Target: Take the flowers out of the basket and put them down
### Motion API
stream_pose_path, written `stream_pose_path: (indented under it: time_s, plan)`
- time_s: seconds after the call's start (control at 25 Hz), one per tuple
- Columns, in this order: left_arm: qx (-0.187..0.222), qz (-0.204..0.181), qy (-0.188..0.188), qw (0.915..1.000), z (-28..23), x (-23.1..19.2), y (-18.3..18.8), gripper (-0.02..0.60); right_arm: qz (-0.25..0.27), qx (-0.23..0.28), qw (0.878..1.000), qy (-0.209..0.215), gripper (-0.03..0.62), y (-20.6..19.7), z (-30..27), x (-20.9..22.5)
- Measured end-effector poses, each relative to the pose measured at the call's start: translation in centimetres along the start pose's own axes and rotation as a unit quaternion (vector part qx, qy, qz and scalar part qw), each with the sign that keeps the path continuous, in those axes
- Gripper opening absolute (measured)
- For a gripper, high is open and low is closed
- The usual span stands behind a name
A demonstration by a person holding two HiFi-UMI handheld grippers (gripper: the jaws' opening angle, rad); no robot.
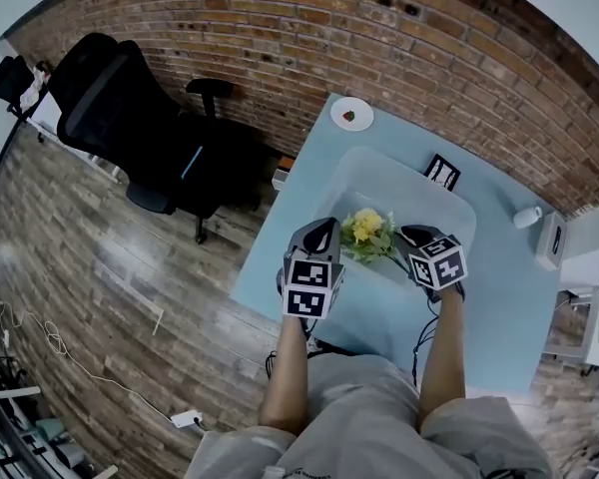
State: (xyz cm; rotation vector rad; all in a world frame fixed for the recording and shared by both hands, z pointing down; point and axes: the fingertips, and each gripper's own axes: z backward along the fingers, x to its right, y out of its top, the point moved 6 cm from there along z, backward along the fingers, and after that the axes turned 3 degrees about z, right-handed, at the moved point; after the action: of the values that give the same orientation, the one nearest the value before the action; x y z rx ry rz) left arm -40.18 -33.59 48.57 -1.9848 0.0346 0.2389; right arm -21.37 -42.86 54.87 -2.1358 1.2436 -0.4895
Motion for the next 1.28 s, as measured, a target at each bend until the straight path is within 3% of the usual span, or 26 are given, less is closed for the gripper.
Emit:
stream_pose_path:
  time_s: [0.24,0.32,0.48,0.64,0.72,0.76,0.84,0.92,1.0,1.12,1.28]
  plan:
    - [0.001,0.01,0.032,0.9994,0.5,-0.3,-0.1,0.021,0.007,-0.091,0.993,0.08,0.405,-2.2,-5.0,-0.6]
    - [-0.002,0.012,0.041,0.9991,0.7,-0.4,-0.5,0.021,0.011,-0.116,0.99,0.075,0.428,-3.3,-6.9,-0.5]
    - [-0.01,0.013,0.062,0.998,1.6,-1.2,-1.2,0.021,0.046,-0.18,0.983,0.016,0.431,-5.8,-9.7,0.5]
    - [-0.008,0.014,0.078,0.9968,2.3,-2.2,-1.4,0.021,0.084,-0.252,0.964,0.022,0.436,-7.5,-11.1,0.3]
    - [-0.006,0.014,0.081,0.9966,2.6,-2.5,-1.4,0.021,0.1,-0.304,0.947,0.028,0.436,-9.3,-11.6,-0.1]
    - [-0.003,0.014,0.081,0.9966,2.7,-2.6,-1.3,0.021,0.111,-0.322,0.94,0.027,0.433,-9.9,-11.6,-0.3]
    - [0.005,0.017,0.08,0.9966,2.9,-2.9,-1.1,0.021,0.12,-0.332,0.935,0.028,0.292,-10.2,-11.3,-0.7]
    - [0.01,0.018,0.078,0.9967,3.0,-3.0,-1.0,0.021,0.103,-0.316,0.943,0.037,0.2,-9.8,-11.2,-1.0]
    - [0.011,0.014,0.073,0.9972,3.0,-3.0,-1.0,0.021,0.086,-0.291,0.953,0.018,0.066,-9.0,-11.0,-0.5]
    - [0.011,0.007,0.063,0.998,3.2,-2.8,-1.0,0.021,0.066,-0.254,0.965,0.002,0.048,-8.1,-10.5,-0.5]
    - [0.022,-0.004,0.051,0.9984,3.6,-2.4,-0.3,0.021,0.078,-0.192,0.978,-0.03,0.041,-5.9,-8.9,-0.6]
